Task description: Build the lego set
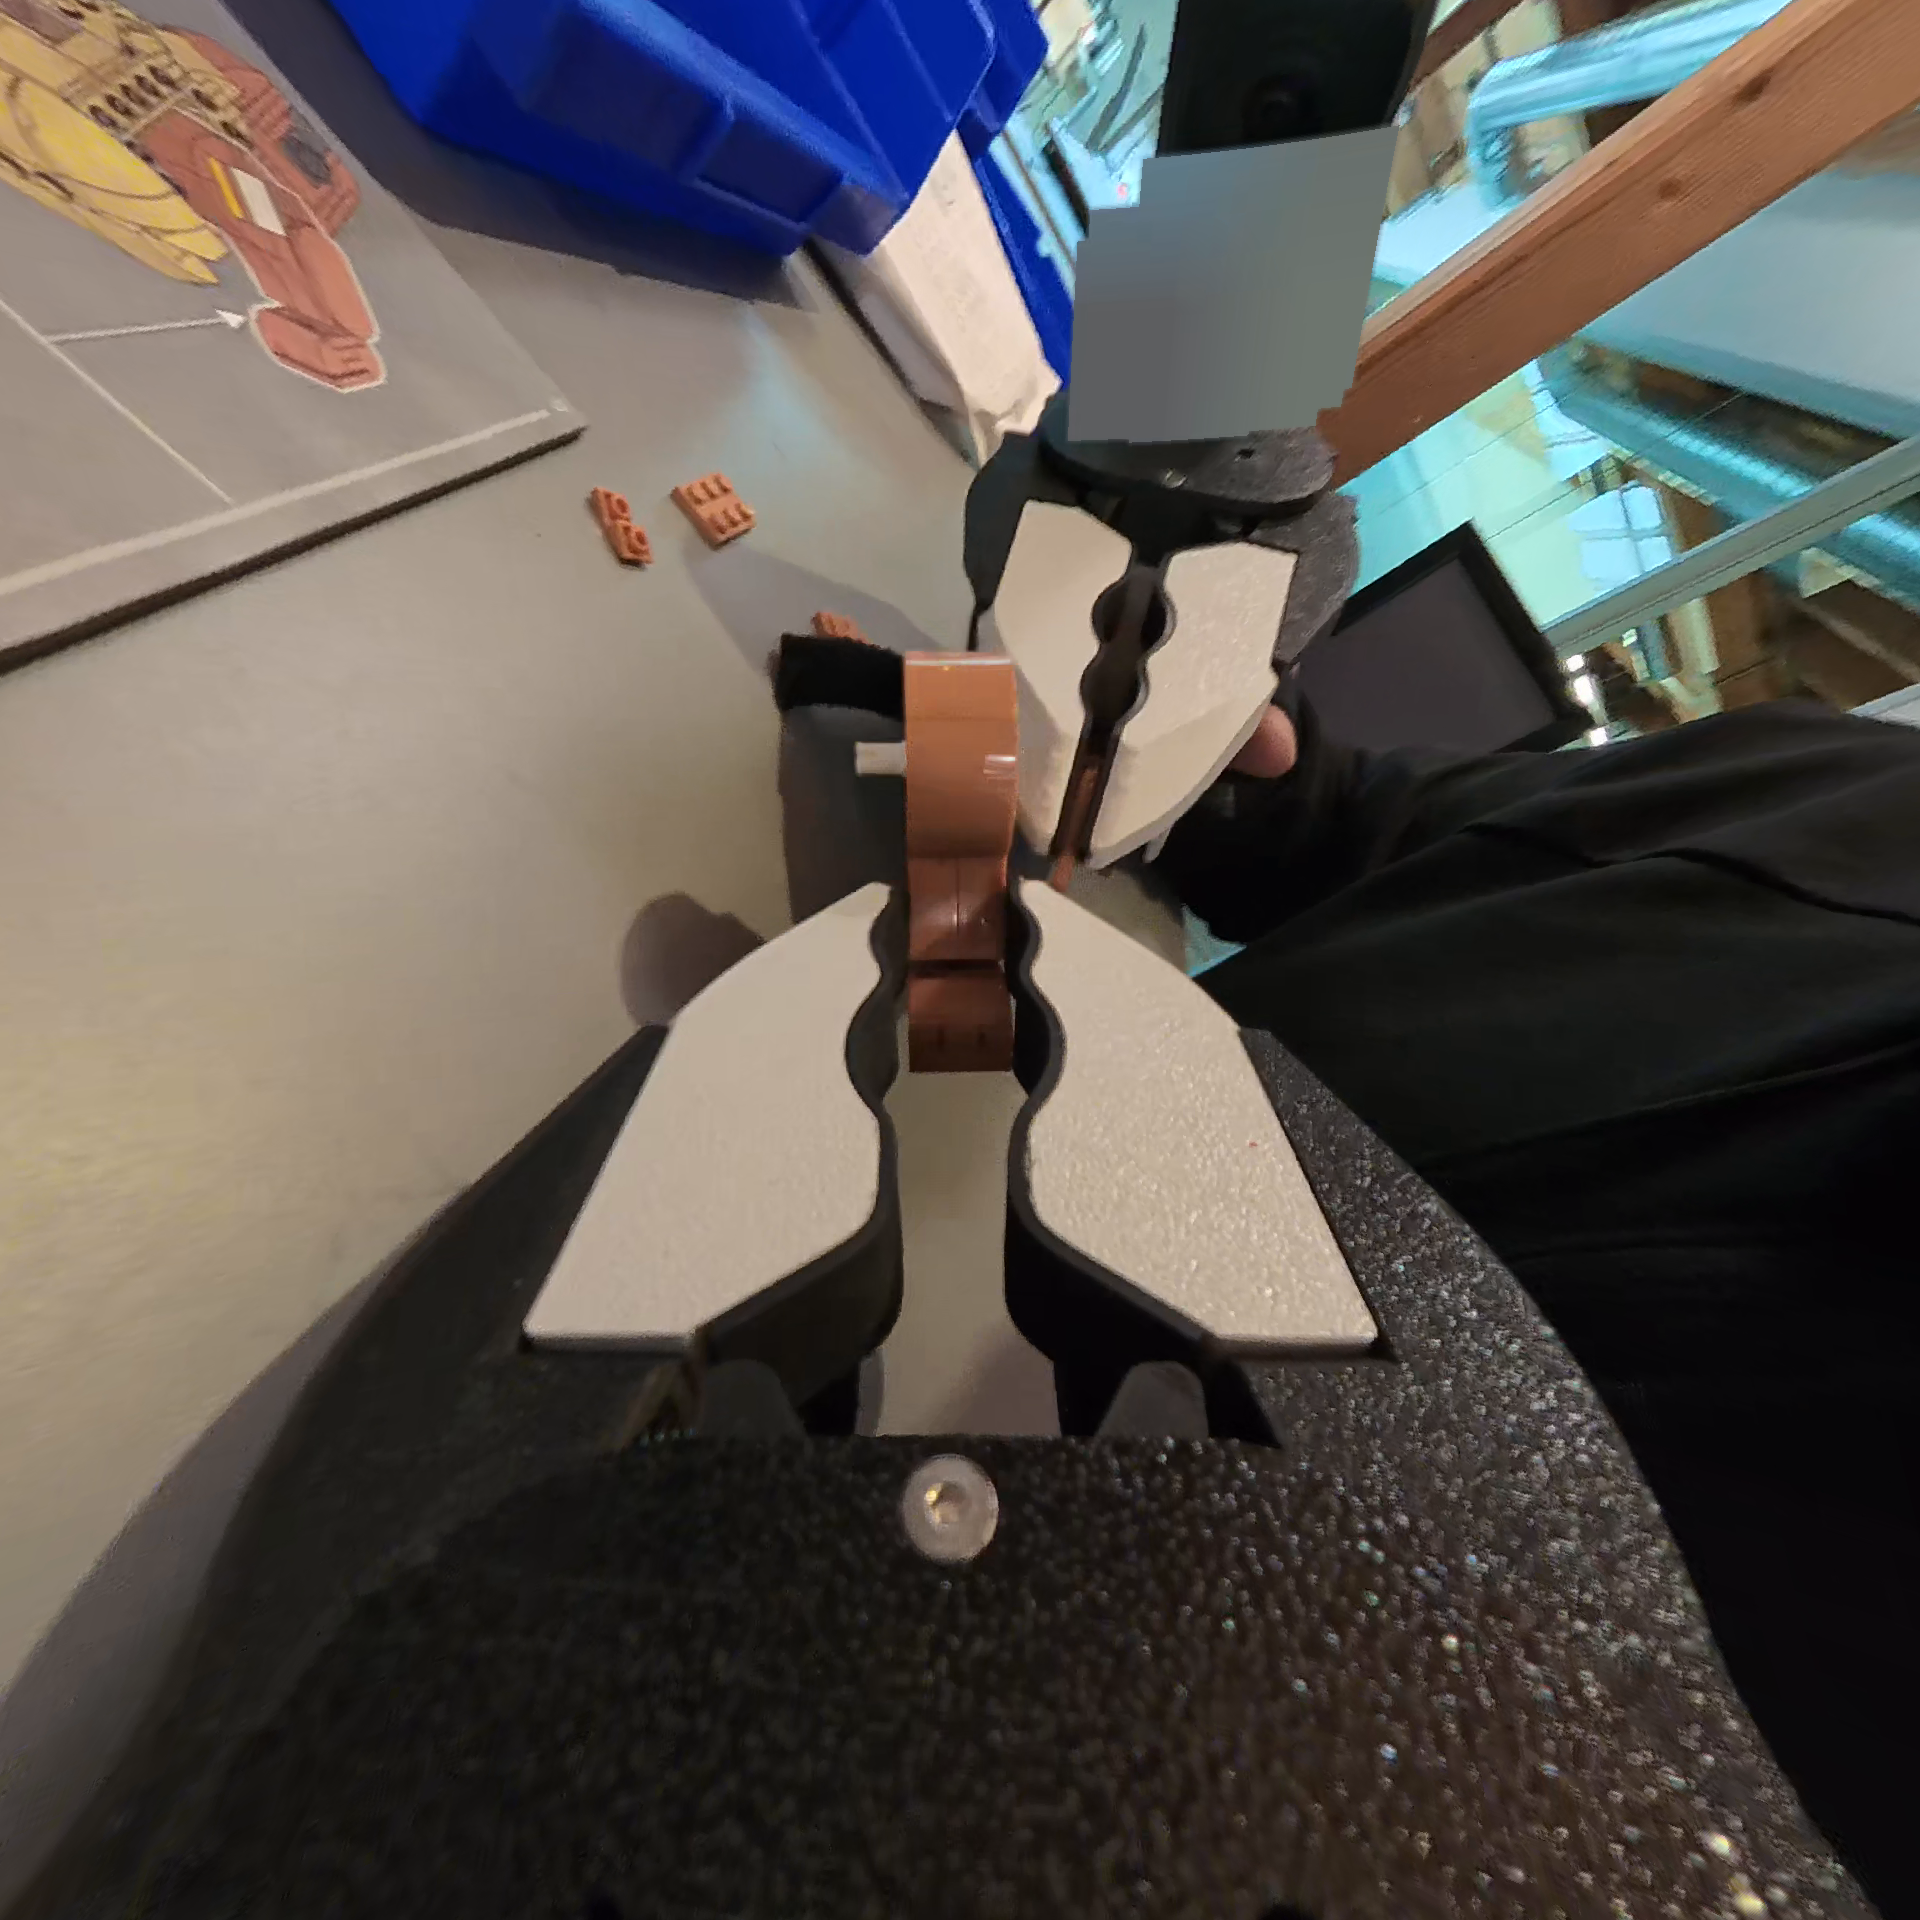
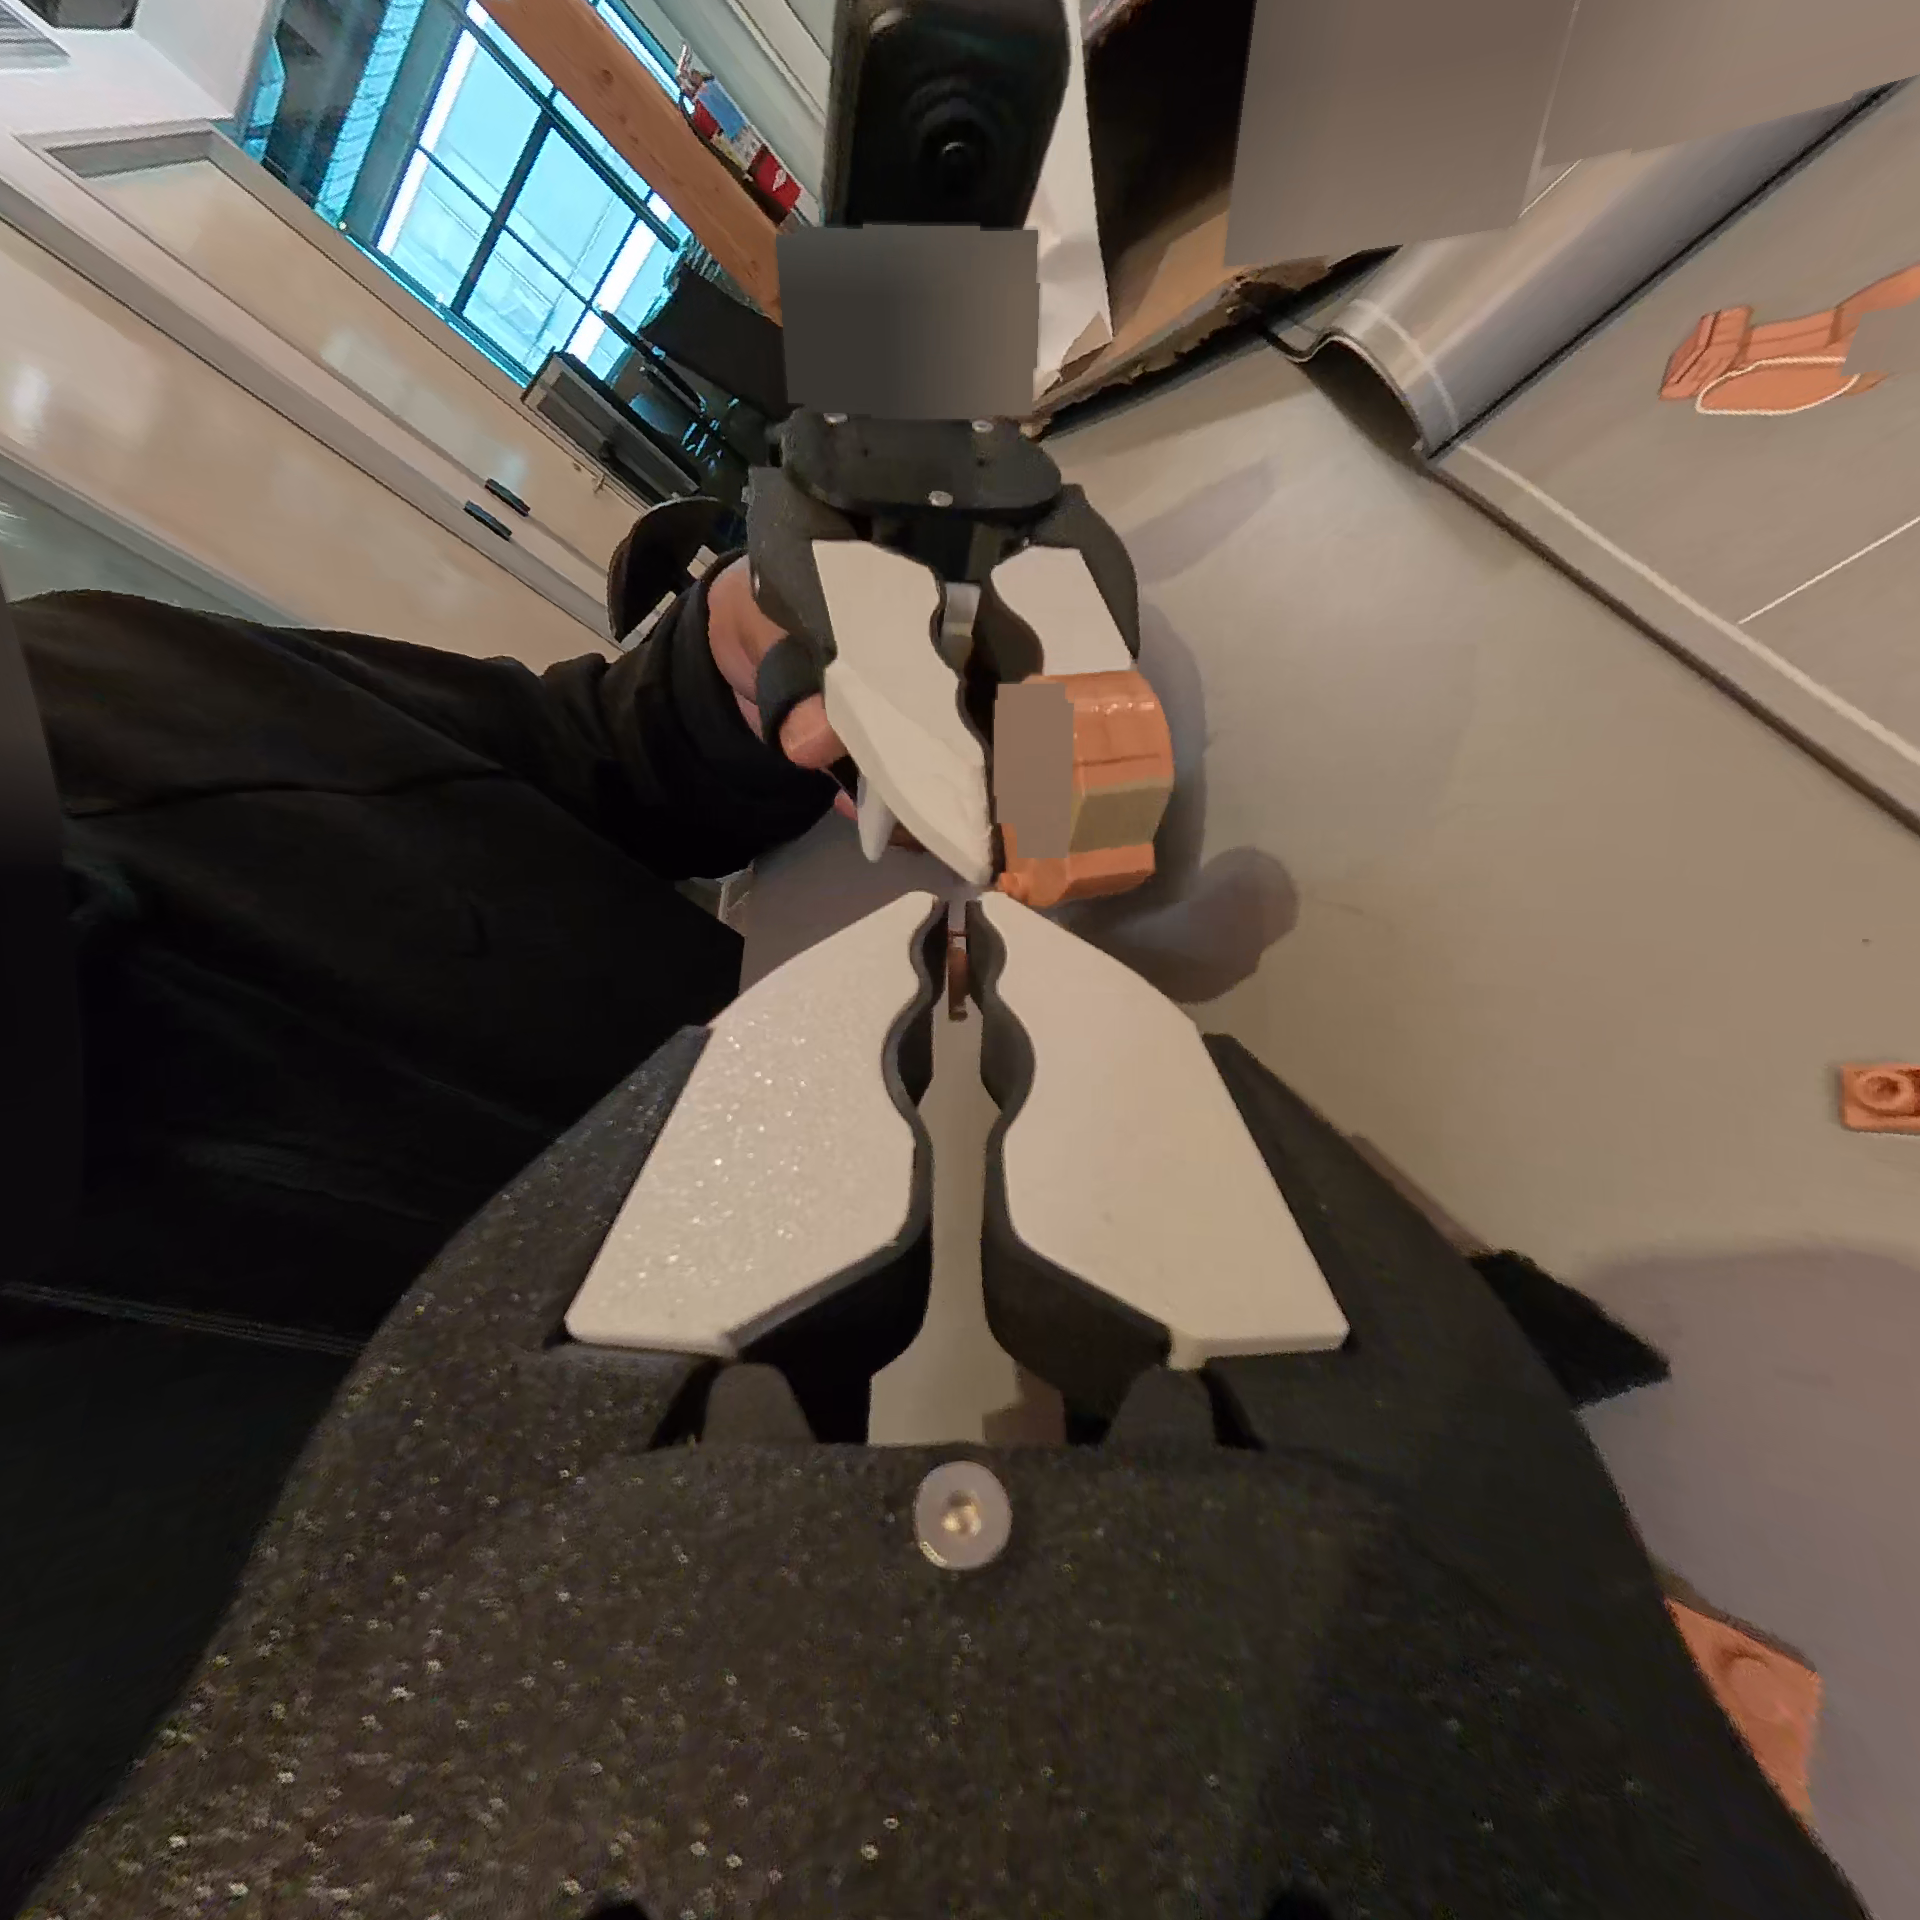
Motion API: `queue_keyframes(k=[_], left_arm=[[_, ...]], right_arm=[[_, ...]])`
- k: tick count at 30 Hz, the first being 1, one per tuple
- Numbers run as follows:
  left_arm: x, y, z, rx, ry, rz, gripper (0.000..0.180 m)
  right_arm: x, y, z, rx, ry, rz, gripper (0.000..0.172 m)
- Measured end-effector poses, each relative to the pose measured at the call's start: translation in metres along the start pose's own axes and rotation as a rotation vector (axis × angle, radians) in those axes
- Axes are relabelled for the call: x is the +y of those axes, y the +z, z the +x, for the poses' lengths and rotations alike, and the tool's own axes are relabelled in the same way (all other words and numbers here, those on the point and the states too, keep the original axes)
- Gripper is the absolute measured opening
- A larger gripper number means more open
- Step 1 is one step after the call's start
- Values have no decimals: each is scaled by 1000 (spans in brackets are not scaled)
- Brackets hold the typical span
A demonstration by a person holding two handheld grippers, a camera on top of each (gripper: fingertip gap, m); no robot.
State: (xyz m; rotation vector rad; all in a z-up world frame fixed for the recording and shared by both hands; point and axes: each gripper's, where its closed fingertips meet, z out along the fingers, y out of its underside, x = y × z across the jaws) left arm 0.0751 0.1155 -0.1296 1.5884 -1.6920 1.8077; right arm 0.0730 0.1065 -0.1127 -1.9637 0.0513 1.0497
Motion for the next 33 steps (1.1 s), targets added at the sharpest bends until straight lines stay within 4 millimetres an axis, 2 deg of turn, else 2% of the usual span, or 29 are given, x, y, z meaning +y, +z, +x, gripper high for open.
queue_keyframes(k=[5, 9, 13, 19, 33], left_arm=[[9, 3, -4, -53, 30, -67, 16], [10, 6, 3, 18, -28, -61, 16], [8, 6, 7, 68, -86, -41, 16], [2, 4, 11, 142, -195, 8, 17], [-4, 2, 15, 210, -282, 61, 18]], right_arm=[[-5, -2, -3, -4, -60, 27, 3], [-7, 4, -8, -8, -84, 24, 3], [-10, 6, -5, 24, -75, 27, 3], [-27, 2, 1, 86, -53, 100, 3], [-34, 4, 6, 198, -88, 111, 10]])
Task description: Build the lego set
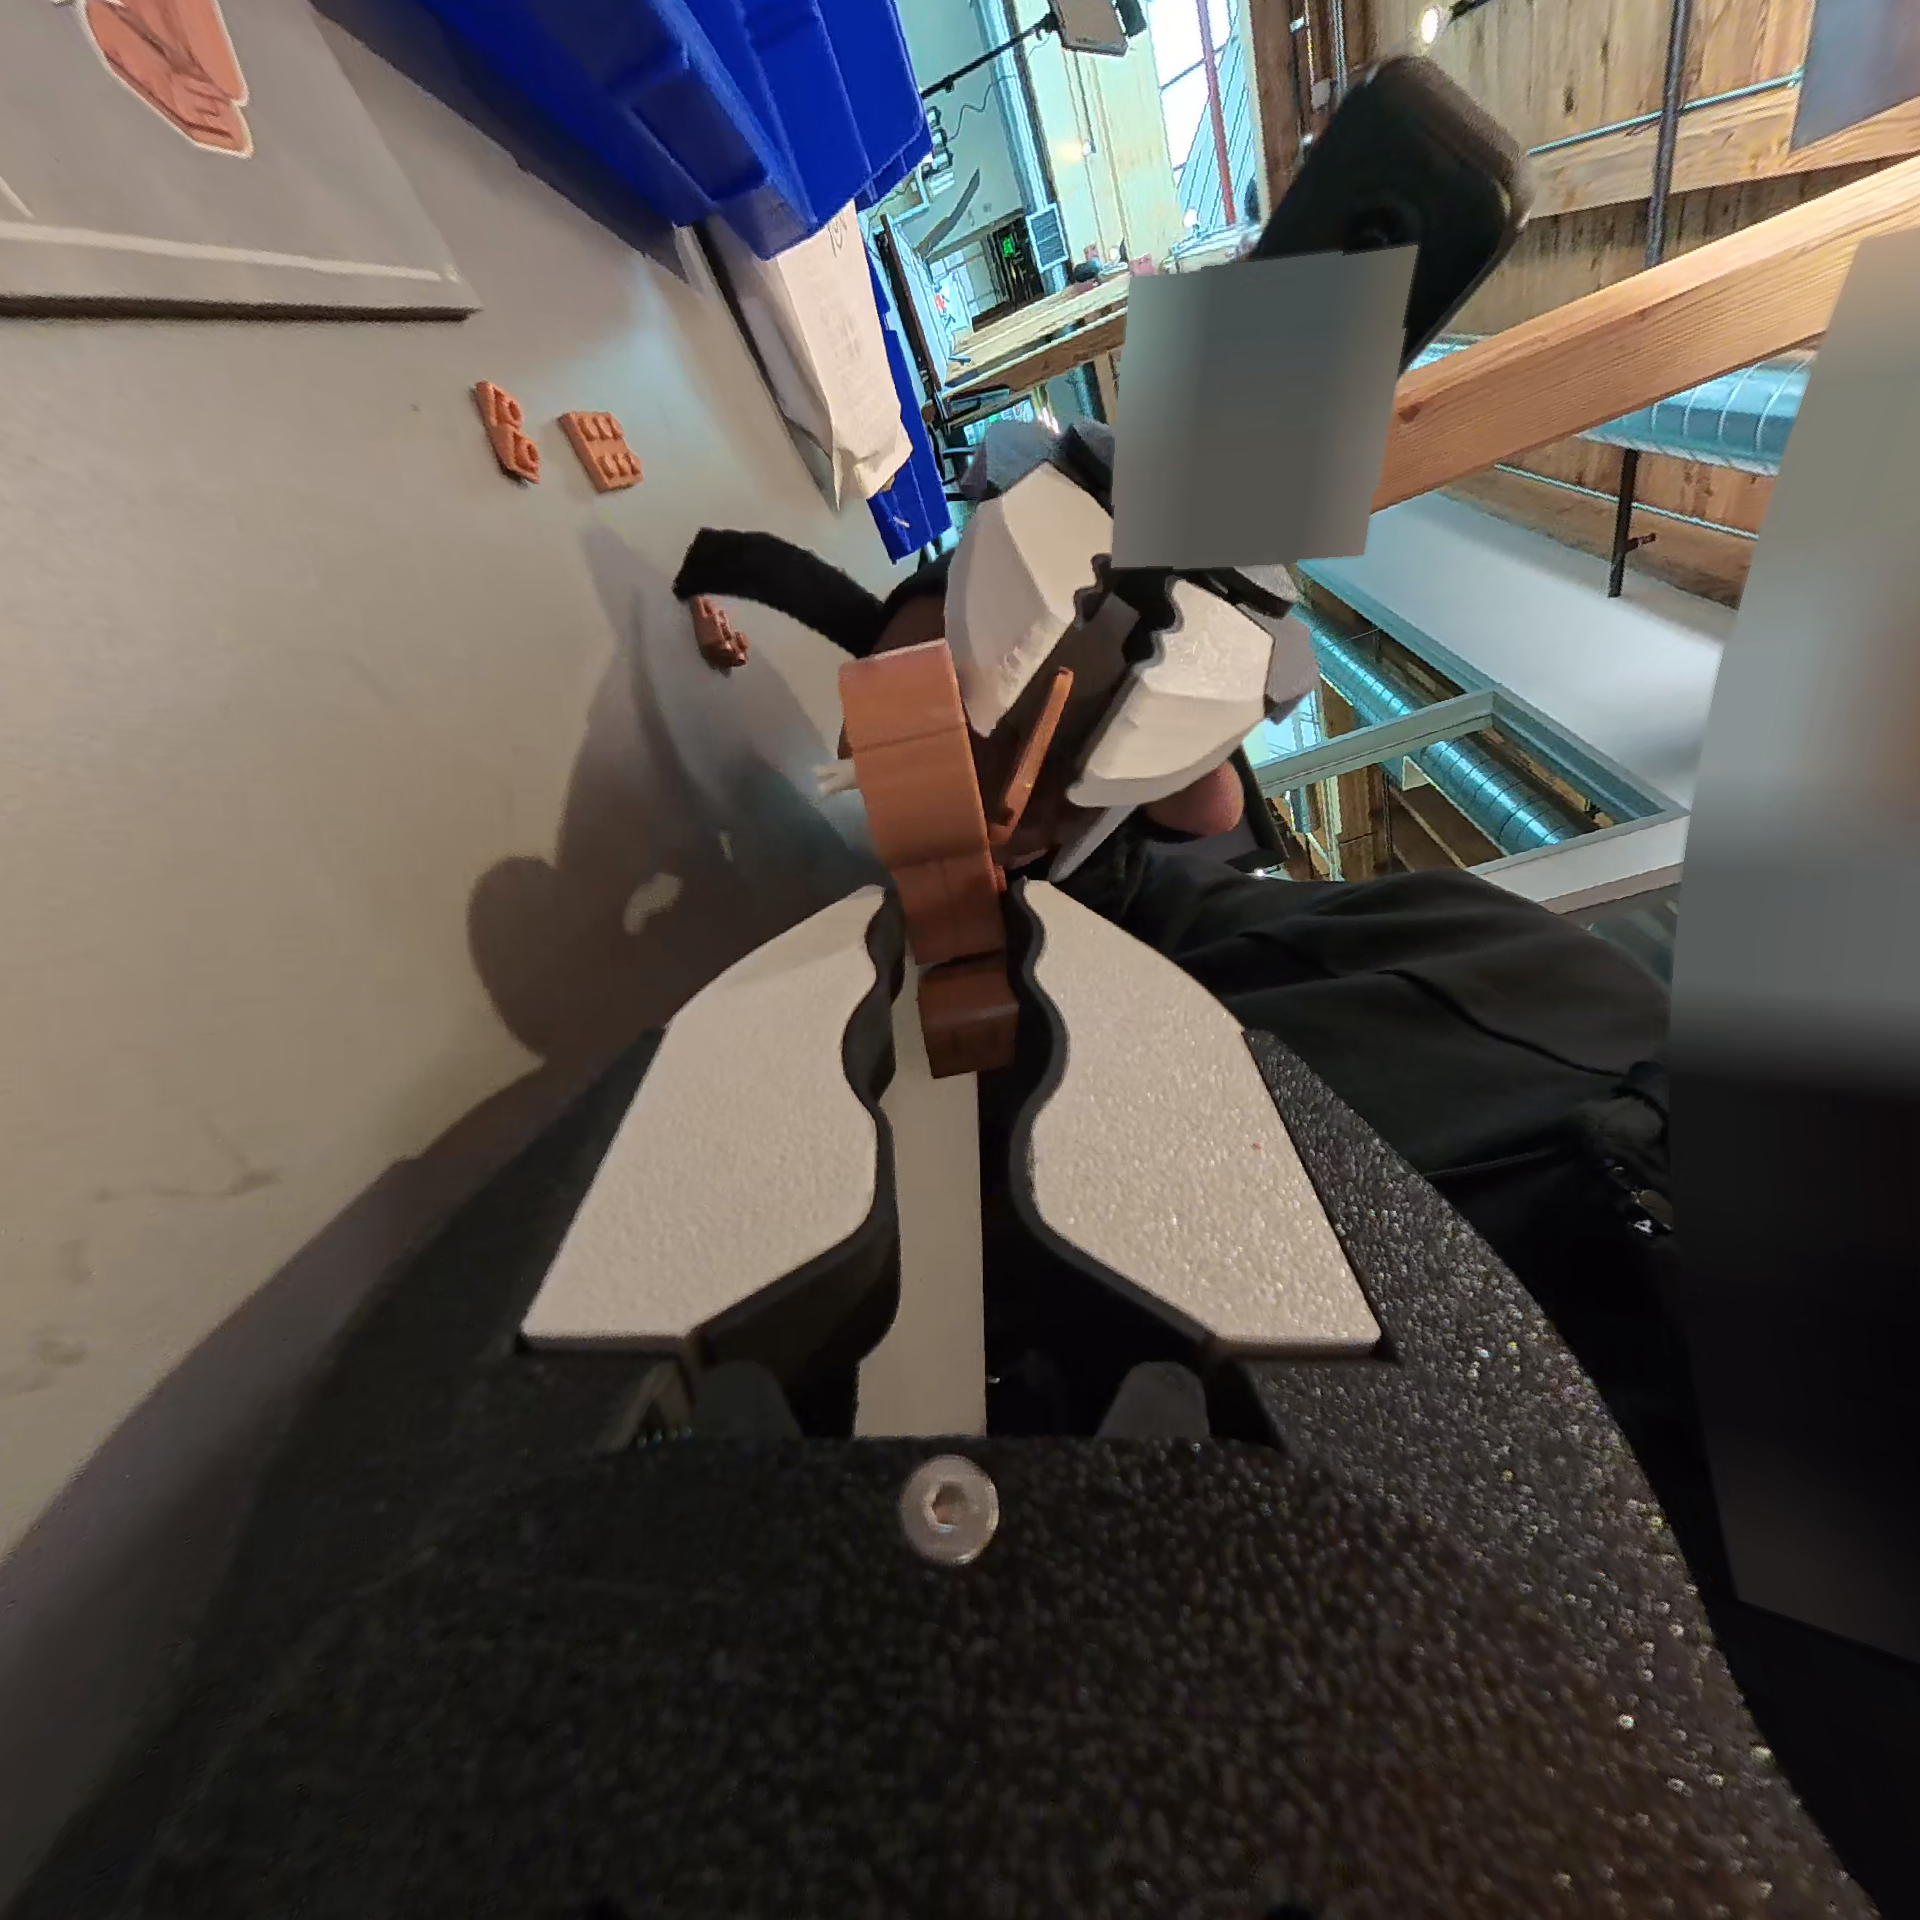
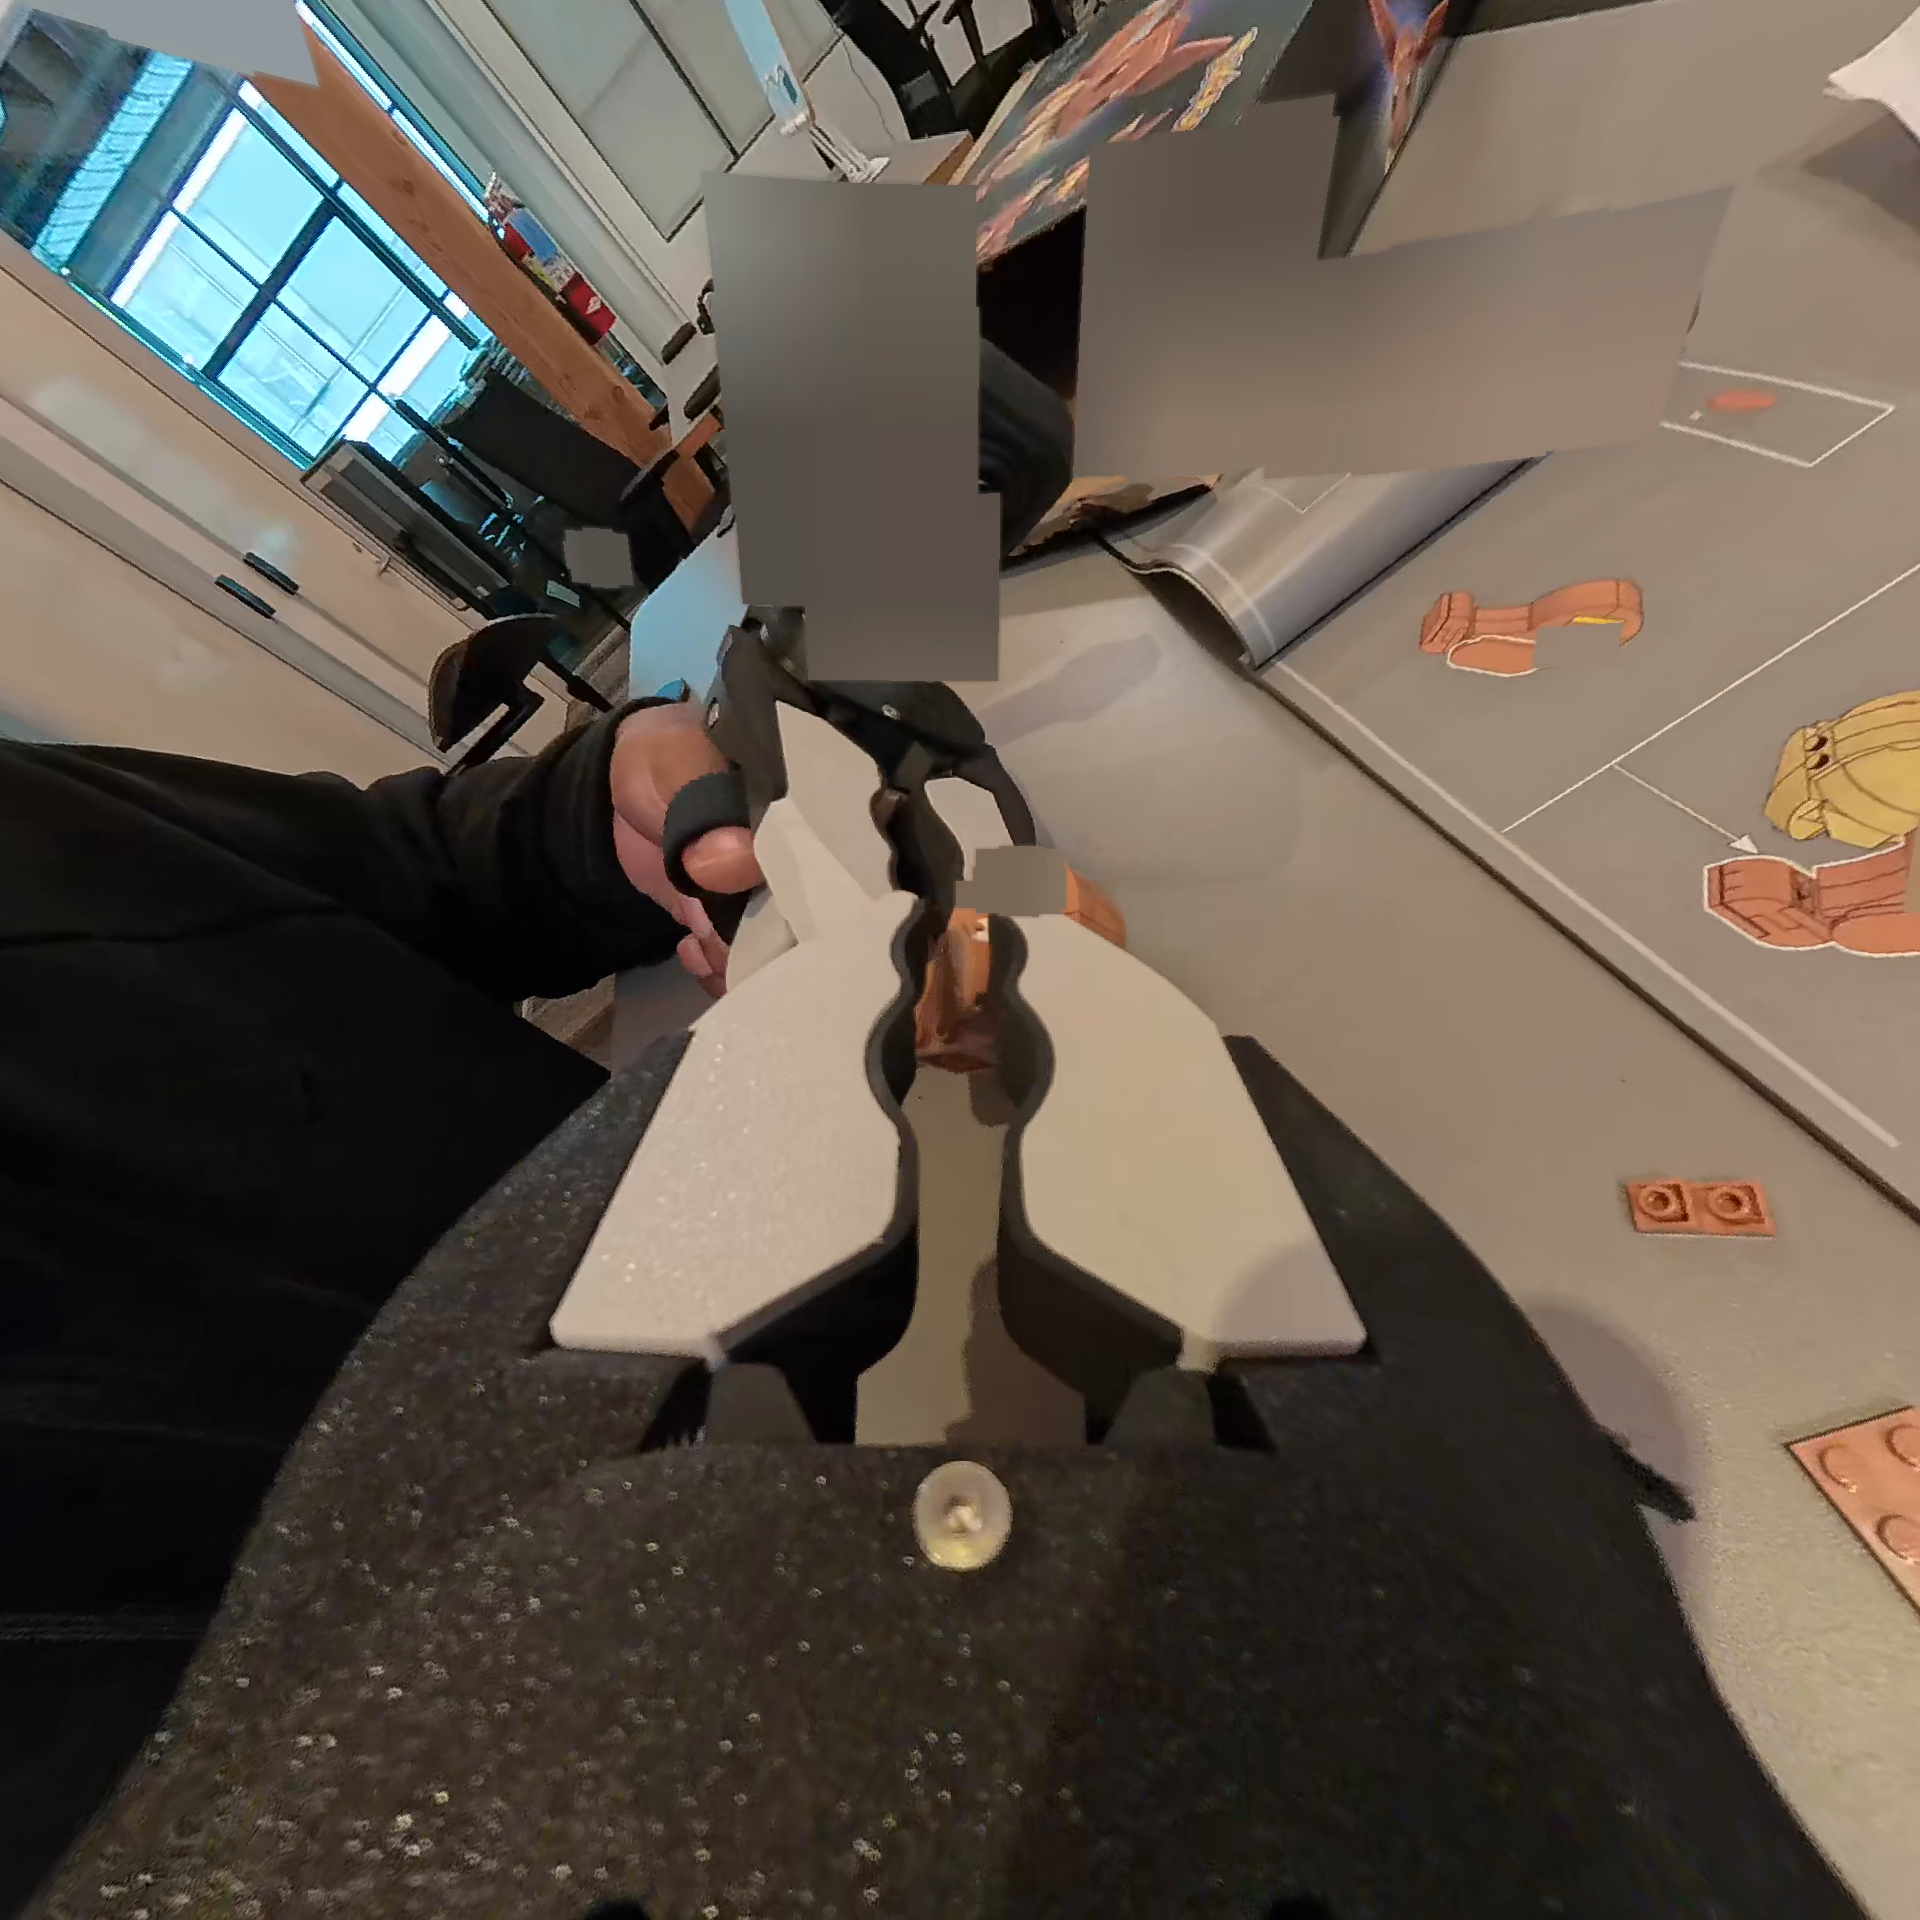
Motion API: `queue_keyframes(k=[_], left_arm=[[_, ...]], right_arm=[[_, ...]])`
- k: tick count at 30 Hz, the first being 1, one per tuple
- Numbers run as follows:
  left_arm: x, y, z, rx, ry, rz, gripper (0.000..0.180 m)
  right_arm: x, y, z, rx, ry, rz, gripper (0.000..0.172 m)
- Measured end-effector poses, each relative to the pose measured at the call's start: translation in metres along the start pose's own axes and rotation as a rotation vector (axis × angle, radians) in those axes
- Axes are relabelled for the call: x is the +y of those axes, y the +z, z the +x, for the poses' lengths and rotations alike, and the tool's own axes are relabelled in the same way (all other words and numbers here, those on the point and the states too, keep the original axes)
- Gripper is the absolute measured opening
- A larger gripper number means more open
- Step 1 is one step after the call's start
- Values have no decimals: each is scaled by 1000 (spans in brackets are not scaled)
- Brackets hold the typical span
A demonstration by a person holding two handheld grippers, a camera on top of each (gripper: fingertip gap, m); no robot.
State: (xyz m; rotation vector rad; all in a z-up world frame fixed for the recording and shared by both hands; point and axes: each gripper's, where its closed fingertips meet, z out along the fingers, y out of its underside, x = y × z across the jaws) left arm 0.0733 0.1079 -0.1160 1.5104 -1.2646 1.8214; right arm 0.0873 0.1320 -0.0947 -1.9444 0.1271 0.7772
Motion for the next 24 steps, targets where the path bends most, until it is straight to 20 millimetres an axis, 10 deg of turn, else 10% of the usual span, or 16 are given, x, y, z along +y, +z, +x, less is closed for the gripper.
queue_keyframes(k=[24], left_arm=[[-7, 0, 4, 55, -50, 59, 17]], right_arm=[[-21, -21, 16, 130, -68, 153, 43]])
